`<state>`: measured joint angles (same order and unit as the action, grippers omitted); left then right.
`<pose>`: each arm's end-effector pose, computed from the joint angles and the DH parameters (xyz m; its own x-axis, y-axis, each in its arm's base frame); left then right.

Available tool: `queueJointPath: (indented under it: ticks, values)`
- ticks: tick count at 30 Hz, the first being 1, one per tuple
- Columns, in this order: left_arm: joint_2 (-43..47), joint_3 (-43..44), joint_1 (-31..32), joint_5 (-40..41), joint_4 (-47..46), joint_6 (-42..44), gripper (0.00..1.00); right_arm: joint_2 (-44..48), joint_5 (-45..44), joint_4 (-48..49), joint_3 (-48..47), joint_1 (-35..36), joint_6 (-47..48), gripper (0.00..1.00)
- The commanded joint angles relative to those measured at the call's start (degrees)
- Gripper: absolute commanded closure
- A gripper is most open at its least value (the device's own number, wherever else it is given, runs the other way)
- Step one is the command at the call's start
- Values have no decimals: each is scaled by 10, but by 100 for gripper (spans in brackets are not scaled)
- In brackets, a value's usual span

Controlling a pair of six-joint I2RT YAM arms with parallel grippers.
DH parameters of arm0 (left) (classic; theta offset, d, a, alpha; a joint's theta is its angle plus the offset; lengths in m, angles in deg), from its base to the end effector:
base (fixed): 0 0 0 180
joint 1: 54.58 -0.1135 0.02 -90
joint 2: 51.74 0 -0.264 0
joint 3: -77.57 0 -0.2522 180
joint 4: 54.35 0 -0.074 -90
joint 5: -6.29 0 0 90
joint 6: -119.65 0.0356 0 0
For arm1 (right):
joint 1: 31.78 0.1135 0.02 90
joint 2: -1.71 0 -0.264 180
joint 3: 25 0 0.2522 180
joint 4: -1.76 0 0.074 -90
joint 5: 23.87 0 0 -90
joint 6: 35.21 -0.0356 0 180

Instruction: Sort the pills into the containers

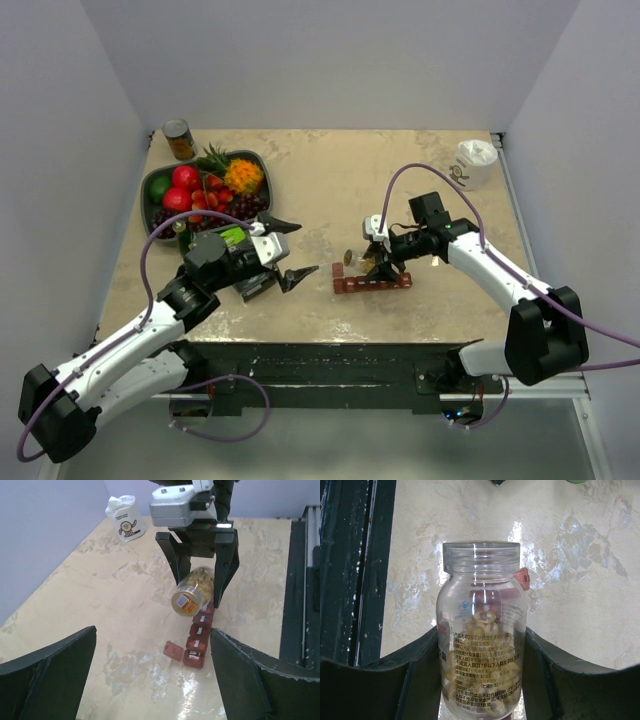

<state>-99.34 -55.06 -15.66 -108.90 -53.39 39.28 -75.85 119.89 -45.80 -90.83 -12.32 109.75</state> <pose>0.1464 -0.1377 0.3052 0.1346 0.0859 -0.9872 0.8896 0.4284 0.1585 0.2343 0.1132 0.2383 0.0138 -0.5085 -0.8610 -0.9998 0.0067 -0.0200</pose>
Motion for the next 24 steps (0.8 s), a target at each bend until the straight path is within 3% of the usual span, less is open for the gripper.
queueJointPath:
  ticks: [1,5,13,24]
  values:
    - [-48,3,-2,-63,-59,164,1,6,32,-8,-23,-2,17,100]
    - [-105,24,0,-106,-58,216,1,7,32,-13,-24,-3,22,100]
    - [-215,66,39,-134,-126,203,1,8,35,-14,-23,-3,24,100]
    - [-290,101,63,-149,-126,182,18,7,35,-14,-23,-2,25,100]
